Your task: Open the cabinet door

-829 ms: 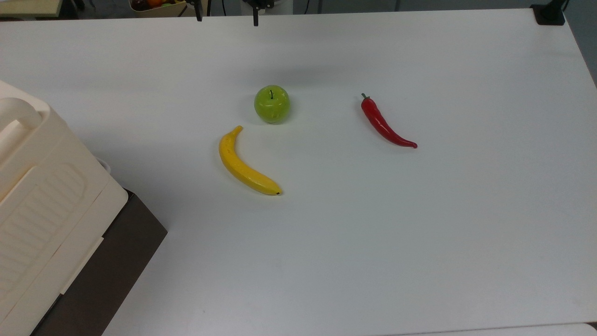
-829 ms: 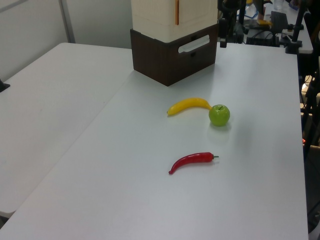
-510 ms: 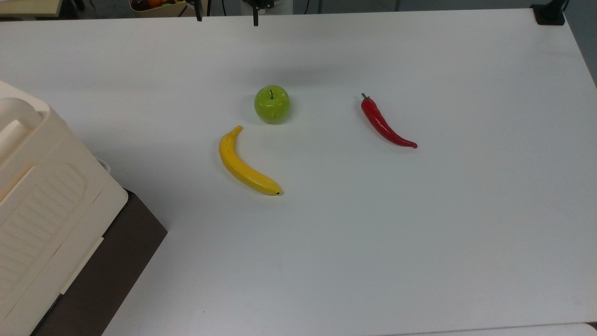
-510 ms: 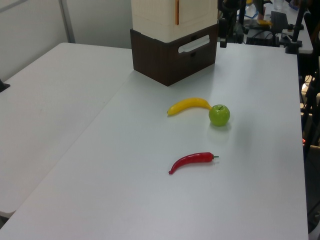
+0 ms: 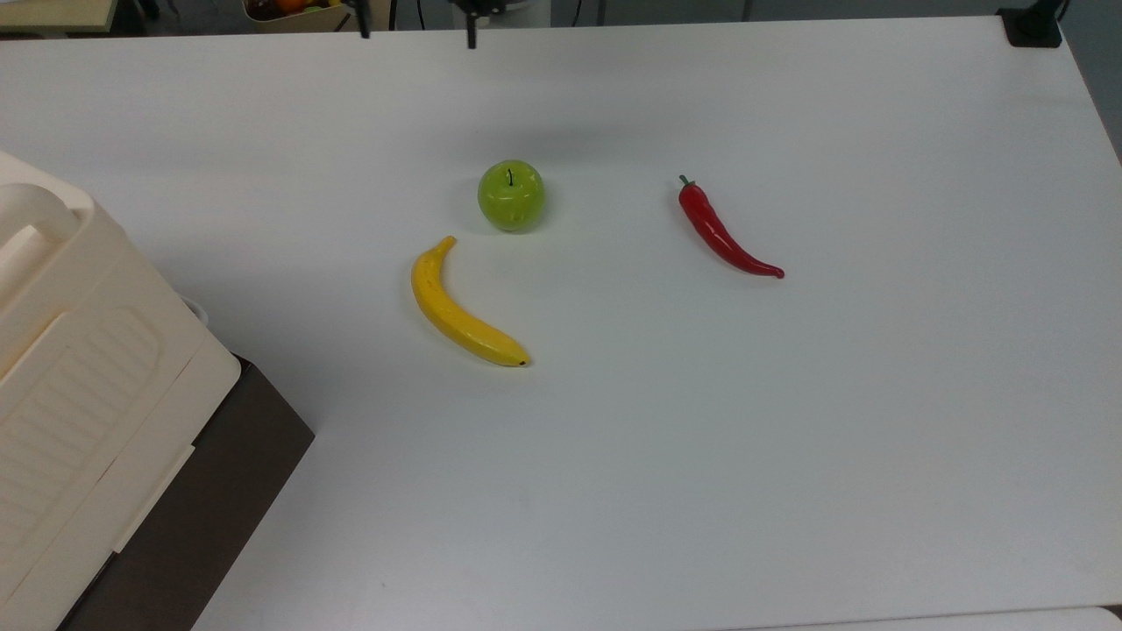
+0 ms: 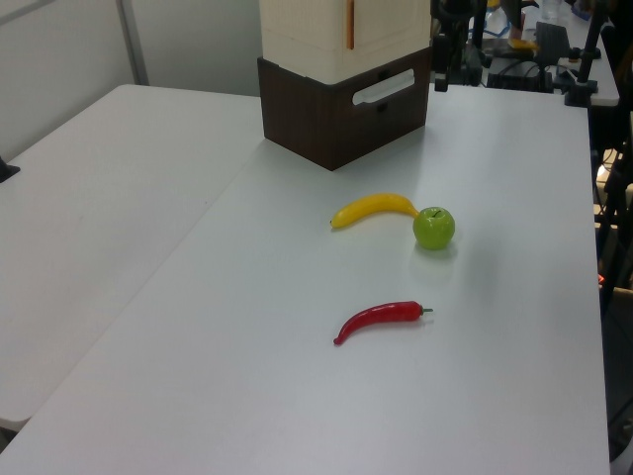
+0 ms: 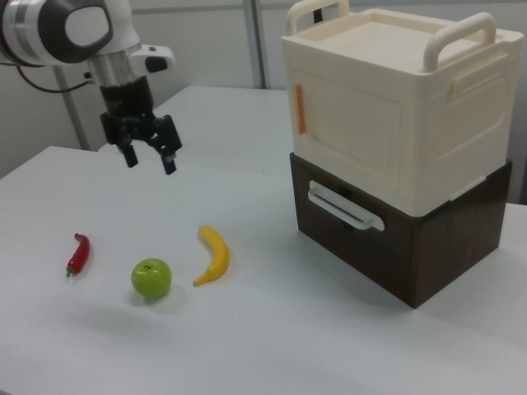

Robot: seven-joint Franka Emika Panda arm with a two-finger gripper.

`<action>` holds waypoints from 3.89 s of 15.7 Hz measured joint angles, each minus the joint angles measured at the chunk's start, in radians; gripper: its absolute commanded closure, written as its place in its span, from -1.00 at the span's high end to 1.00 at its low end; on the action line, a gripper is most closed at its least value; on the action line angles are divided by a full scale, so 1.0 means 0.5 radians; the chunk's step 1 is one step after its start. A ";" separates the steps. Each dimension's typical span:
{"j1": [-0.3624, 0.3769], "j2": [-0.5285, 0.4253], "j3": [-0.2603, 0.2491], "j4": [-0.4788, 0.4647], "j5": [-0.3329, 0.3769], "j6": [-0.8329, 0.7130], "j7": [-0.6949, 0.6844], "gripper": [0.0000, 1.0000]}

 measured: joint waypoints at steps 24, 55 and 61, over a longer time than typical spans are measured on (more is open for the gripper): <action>-0.312 0.605 -0.072 0.351 -0.481 1.525 0.893 0.94; -0.258 0.614 -0.055 0.423 -0.601 1.413 0.906 -0.46; -0.250 0.555 -0.029 0.394 -0.600 1.225 0.906 1.00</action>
